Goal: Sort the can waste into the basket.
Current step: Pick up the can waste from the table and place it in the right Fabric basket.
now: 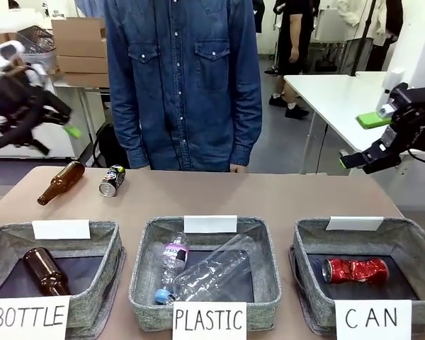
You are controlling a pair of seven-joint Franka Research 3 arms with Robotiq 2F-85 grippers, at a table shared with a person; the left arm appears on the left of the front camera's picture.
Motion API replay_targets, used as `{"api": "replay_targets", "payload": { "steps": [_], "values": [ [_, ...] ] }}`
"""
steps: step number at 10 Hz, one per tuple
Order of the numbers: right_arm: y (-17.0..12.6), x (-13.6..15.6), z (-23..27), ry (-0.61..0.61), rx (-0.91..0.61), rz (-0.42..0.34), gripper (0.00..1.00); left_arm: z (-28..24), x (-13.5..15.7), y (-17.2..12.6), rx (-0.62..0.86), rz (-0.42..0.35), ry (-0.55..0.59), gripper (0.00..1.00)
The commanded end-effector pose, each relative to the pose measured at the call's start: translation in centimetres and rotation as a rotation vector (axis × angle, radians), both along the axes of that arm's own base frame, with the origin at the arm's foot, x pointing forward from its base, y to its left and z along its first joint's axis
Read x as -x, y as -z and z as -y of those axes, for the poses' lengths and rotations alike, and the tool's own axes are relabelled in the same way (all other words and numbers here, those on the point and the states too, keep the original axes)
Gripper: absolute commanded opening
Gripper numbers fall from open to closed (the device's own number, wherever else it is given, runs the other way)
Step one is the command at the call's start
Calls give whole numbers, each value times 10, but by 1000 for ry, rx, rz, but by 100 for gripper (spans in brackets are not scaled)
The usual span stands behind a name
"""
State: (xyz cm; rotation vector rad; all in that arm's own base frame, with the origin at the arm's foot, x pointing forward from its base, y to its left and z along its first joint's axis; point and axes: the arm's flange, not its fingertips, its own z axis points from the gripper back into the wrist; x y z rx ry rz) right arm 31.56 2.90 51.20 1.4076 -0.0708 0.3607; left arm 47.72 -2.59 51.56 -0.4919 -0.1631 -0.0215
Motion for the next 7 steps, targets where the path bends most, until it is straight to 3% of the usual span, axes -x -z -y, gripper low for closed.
{"api": "replay_targets", "payload": {
  "steps": [1, 3, 5, 7],
  "values": [
    [-1, 0, 2, -8, 2, 14, 100, 16, -38, 15, -72, 22, 21, 100],
    [-1, 0, 2, -8, 2, 14, 100, 39, -80, 63, -220, 73, 72, 100],
    [-1, 0, 2, -8, 2, 14, 100, 61, -110, 114, -321, 61, 111, 100],
    [-1, 0, 2, -8, 2, 14, 100, 64, -131, 150, -412, 79, 77, 100]
  ]
}}
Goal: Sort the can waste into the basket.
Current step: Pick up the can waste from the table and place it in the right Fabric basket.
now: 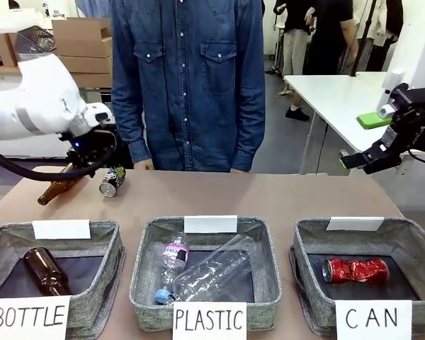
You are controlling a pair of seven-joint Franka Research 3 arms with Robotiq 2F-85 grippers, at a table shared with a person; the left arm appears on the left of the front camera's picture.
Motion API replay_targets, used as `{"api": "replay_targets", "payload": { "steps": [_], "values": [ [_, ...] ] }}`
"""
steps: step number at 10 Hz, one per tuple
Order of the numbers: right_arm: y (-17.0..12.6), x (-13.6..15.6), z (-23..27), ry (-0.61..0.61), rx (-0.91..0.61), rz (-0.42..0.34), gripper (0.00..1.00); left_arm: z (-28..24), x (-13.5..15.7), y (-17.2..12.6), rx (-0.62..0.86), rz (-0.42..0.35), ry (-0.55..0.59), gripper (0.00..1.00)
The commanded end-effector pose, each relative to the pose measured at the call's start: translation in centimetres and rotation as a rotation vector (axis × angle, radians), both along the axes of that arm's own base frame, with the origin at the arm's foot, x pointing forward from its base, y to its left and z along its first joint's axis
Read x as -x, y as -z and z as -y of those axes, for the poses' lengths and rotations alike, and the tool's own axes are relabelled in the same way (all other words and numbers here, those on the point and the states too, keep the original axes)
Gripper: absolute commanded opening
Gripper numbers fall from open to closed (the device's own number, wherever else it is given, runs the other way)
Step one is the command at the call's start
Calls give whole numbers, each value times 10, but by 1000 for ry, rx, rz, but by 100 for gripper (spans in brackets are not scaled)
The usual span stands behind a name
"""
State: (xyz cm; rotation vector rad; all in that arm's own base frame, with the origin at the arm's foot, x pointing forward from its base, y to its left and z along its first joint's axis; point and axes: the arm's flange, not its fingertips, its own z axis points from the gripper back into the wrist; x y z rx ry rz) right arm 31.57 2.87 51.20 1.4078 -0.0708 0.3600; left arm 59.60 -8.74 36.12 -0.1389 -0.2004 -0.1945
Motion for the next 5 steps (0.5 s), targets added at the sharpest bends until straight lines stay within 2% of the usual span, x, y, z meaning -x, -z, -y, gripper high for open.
{"api": "replay_targets", "payload": {
  "steps": [1, 3, 4, 5],
  "values": [
    [-1, 0, 2, -9, 3, 14, 100, 2, -19, 13, -31, 10, -62, 100],
    [-1, 0, 2, -9, 3, 14, 100, 4, -20, 46, -51, 37, -89, 100],
    [-1, 0, 2, -9, 3, 14, 100, 8, -18, 48, -54, 78, -112, 40],
    [-1, 0, 2, -9, 3, 14, 100, 15, -14, 48, -90, 107, -113, 40]
  ]
}}
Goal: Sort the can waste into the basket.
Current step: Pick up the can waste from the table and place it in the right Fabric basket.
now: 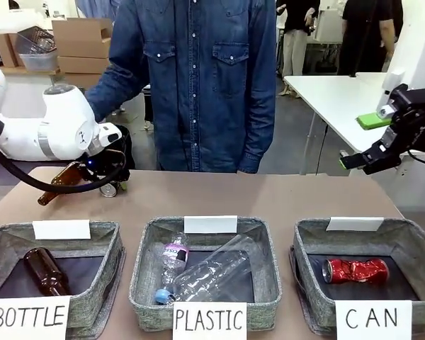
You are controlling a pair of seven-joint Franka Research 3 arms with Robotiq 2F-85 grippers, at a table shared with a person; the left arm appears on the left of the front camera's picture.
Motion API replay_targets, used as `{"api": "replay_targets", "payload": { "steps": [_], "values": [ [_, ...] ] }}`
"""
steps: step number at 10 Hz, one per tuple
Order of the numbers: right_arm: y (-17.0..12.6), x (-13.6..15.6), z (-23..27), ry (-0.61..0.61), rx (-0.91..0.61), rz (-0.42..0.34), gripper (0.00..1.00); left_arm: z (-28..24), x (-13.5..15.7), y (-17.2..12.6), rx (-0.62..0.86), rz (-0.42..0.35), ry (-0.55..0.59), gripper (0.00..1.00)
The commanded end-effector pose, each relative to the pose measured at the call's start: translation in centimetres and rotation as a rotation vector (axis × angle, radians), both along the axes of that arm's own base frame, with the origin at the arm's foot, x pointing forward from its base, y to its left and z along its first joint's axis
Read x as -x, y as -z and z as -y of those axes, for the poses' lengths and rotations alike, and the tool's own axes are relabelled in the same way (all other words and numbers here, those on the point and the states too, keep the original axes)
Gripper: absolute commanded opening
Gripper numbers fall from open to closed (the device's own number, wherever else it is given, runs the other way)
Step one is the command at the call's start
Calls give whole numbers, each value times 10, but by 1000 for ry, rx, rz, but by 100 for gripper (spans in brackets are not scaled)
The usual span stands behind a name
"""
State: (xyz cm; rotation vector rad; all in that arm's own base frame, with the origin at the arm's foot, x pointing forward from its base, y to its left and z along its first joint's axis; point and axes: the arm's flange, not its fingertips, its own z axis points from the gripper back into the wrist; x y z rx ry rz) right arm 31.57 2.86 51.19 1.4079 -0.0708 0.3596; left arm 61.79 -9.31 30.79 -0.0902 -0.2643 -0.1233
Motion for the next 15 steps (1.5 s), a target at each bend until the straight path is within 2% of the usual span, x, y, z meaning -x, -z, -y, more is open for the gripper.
{"api": "replay_targets", "payload": {
  "steps": [1, 2, 3, 6, 9, 11, 13, 14, 15],
  "values": [
    [-1, 0, 2, -9, 3, 15, 100, 16, 10, -6, -86, 71, -34, 0],
    [-1, 0, 2, -9, 3, 15, 100, 18, 10, -6, -115, 85, -33, 35],
    [-1, 0, 2, -9, 3, 15, 100, 18, 10, -6, -121, 87, -36, 0],
    [-1, 0, 2, -9, 3, 15, 100, 25, 20, -11, -148, 107, -29, 0],
    [-1, 0, 2, -9, 3, 15, 100, 68, 65, -47, -73, 145, 140, 0],
    [-1, 0, 2, -9, 3, 15, 100, 112, 115, -90, 14, 181, 318, 0],
    [-1, 0, 2, -9, 3, 15, 100, 150, 185, -138, 165, 154, 606, 0],
    [-1, 0, 2, -9, 3, 15, 100, 156, 227, -159, 272, 44, 833, 0],
    [-1, 0, 2, -9, 3, 15, 100, 144, 272, -180, 320, -109, 1140, 0]
  ]
}}
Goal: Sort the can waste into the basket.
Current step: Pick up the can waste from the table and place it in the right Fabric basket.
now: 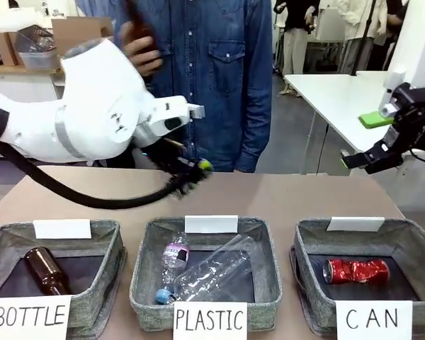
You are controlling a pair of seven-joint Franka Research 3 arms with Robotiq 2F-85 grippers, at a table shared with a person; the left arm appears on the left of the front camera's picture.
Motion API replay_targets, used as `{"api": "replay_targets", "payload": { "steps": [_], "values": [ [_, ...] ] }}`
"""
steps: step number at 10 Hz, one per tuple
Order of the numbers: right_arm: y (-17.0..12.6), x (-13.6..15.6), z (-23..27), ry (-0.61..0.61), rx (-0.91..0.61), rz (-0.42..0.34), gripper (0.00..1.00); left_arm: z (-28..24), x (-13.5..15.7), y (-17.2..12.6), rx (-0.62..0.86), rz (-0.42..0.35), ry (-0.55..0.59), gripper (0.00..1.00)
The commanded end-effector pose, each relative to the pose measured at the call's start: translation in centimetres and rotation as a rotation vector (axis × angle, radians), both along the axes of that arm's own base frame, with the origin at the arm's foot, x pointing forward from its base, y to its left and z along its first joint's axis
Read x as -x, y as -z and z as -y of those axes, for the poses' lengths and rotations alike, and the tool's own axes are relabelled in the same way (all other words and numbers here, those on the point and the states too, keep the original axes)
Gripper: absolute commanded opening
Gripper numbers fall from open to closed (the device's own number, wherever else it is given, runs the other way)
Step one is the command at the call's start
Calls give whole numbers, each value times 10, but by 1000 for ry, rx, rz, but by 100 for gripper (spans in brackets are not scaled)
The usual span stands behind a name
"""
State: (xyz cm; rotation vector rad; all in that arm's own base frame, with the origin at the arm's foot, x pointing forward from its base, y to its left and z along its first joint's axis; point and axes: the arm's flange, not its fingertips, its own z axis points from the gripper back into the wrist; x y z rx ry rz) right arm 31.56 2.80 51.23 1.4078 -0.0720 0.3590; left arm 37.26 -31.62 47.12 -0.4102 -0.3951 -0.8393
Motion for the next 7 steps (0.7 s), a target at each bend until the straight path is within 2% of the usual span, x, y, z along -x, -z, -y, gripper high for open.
{"api": "replay_targets", "payload": {
  "steps": [1, 2, 3, 4, 5, 6, 7],
  "values": [
    [0, 0, 1, -10, 3, 14, 100, -105, 60, -32, -53, -294, 715, 0],
    [0, 0, 1, -10, 3, 14, 100, -135, 88, -42, -71, -338, 904, 0],
    [0, 0, 1, -10, 3, 14, 100, -161, 105, -48, -104, -357, 1013, 0],
    [0, 0, 1, -10, 3, 14, 100, -195, 116, -52, -173, -307, 1012, 0],
    [0, 0, 1, -10, 3, 14, 100, -228, 123, -57, -195, -304, 1027, 0],
    [0, 0, 1, -10, 3, 14, 100, -260, 126, -65, -101, -282, 941, 0],
    [0, 0, 1, -10, 3, 14, 100, -291, 129, -73, 40, -242, 768, 0]
  ]
}}
